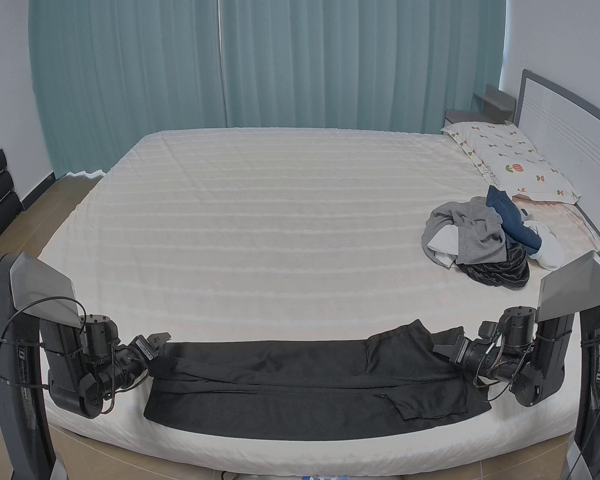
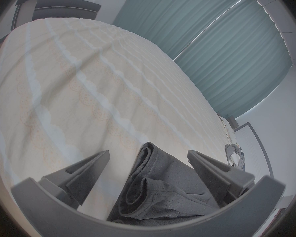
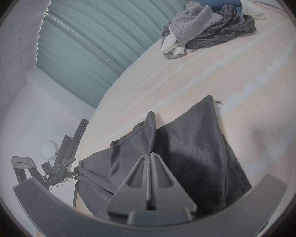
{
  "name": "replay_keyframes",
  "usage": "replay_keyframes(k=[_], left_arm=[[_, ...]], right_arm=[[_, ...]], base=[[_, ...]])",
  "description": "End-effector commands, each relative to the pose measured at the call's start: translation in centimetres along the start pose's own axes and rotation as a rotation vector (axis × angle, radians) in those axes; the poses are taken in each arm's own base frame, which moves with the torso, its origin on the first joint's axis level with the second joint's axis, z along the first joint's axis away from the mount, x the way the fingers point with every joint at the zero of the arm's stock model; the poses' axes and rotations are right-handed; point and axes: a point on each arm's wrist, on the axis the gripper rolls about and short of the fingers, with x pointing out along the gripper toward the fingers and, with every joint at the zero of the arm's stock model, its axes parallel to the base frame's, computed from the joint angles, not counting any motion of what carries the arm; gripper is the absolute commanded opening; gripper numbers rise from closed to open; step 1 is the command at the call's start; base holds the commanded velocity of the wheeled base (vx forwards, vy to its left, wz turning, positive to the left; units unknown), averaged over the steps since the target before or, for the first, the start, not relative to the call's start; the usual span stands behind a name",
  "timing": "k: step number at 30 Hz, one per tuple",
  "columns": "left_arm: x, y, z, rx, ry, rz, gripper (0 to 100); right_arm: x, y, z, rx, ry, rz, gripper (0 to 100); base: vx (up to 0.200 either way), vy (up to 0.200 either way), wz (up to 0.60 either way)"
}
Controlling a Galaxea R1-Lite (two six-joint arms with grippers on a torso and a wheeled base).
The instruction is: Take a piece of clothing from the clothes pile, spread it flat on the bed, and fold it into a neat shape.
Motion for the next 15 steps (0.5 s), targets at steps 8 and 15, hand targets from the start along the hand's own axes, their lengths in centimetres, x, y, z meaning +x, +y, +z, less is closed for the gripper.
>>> replay_keyframes(k=[8, 15], left_arm=[[0.0, 0.0, 0.0, -0.001, 0.0, 0.001, 100], [0.0, 0.0, 0.0, 0.001, 0.0, 0.001, 100]], right_arm=[[-2.4, 0.0, 0.9, 0.02, -0.021, 0.003, 0], [-3.5, -0.2, -0.3, 0.005, 0.024, -0.006, 0]], base=[[0.0, 0.0, 0.0], [0.0, 0.0, 0.0]])
